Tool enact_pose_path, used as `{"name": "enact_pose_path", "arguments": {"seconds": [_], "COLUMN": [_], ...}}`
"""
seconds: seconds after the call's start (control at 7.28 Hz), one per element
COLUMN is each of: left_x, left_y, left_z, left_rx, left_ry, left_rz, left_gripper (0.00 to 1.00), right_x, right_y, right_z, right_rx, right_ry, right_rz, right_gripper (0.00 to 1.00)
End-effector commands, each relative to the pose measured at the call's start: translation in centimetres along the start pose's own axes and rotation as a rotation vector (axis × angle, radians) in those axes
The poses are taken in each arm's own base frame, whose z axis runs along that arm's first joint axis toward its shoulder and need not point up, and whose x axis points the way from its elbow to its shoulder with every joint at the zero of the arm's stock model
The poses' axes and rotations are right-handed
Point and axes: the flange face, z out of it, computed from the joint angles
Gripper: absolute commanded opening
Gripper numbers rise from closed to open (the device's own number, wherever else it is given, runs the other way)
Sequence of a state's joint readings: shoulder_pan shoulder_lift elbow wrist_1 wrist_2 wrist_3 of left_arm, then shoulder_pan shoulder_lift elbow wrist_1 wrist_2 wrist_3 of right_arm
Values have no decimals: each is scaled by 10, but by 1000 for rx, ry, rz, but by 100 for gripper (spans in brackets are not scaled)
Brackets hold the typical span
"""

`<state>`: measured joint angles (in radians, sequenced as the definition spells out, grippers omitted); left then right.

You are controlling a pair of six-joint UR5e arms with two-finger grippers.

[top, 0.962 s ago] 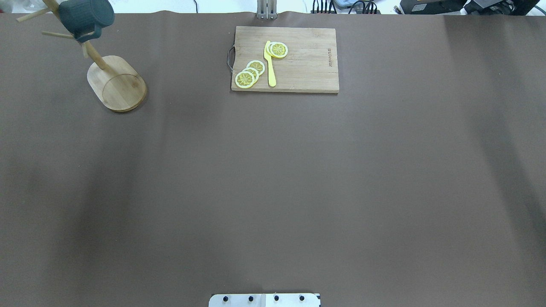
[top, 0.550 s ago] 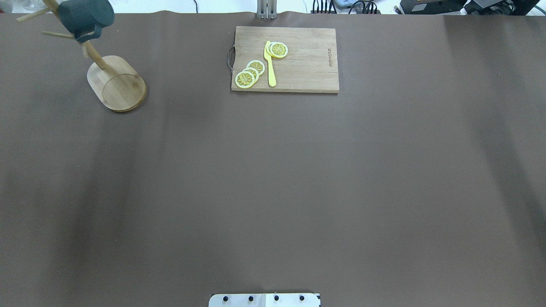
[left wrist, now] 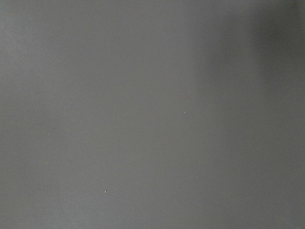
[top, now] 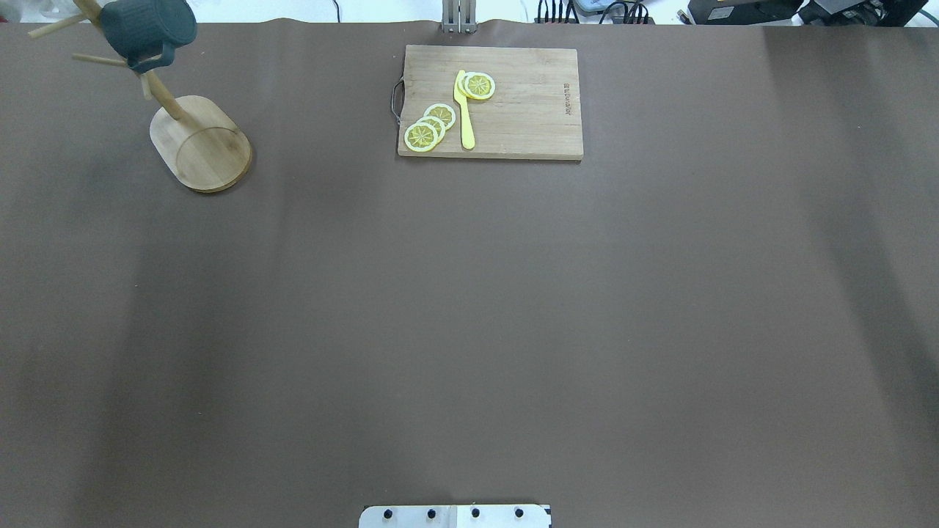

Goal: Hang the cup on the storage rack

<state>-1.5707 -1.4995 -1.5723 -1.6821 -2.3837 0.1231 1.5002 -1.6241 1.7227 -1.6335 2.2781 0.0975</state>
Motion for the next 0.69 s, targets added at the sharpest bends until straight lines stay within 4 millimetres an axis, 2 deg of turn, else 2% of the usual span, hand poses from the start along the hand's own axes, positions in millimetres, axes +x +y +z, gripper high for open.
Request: {"name": "enact_pose_path", "arguments": {"seconds": [0.0,0.41,0.55], "left_x": [-3,-3,7], "left_y": [5,4,0], "left_z": [0,-1,-11], "left_rx": [-8,-49,-28], "left_ry": [-4,-6,-24], "left_rz": [-18,-48,-21], "left_gripper": [99,99,99], "right_x": [1,1,3], "right_y": [3,4,6], "right_z": [2,2,4], "right_rx": [-5,-6,-8], "right_ry": [-9,-10,-10], "right_rz": [6,7,9], "right_gripper": [100,100,100]}}
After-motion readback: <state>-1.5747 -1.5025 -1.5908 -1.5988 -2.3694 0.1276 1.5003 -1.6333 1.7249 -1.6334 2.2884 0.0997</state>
